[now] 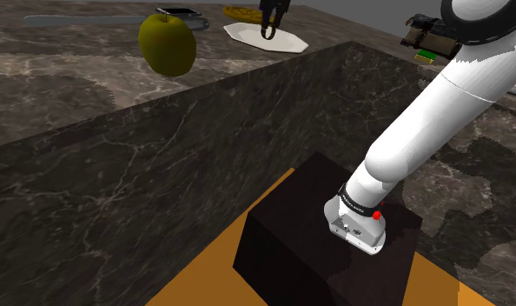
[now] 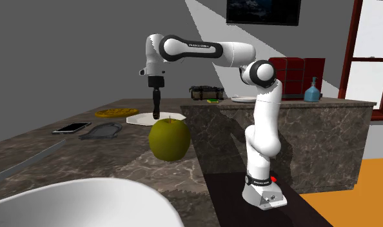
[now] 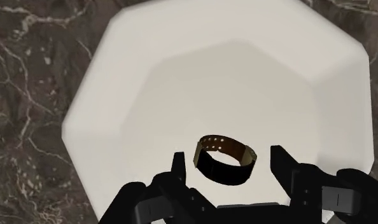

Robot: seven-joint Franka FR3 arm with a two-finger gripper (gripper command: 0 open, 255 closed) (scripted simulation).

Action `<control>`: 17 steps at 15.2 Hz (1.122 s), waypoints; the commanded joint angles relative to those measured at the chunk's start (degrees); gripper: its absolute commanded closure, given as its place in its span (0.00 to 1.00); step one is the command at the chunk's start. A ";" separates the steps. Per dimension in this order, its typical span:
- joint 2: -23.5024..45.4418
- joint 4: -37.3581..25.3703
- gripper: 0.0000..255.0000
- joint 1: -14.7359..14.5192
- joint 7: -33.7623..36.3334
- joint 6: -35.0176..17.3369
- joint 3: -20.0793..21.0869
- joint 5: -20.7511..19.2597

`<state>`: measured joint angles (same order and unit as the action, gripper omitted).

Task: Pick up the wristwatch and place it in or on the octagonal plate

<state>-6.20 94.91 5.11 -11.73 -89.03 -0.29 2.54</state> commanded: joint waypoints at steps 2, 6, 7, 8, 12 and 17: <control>0.00 0.00 0.00 0.00 0.00 0.00 0.00 0.00; 0.61 -2.67 0.00 0.03 0.01 2.06 -0.05 0.00; 1.33 -5.49 0.00 0.06 0.03 4.16 -0.09 0.01; 2.16 -8.48 0.00 0.10 0.04 6.33 -0.14 0.02; 2.90 -10.97 0.00 0.13 0.05 8.07 -0.18 0.04; 2.89 -10.95 0.00 0.13 0.06 8.06 -0.18 0.04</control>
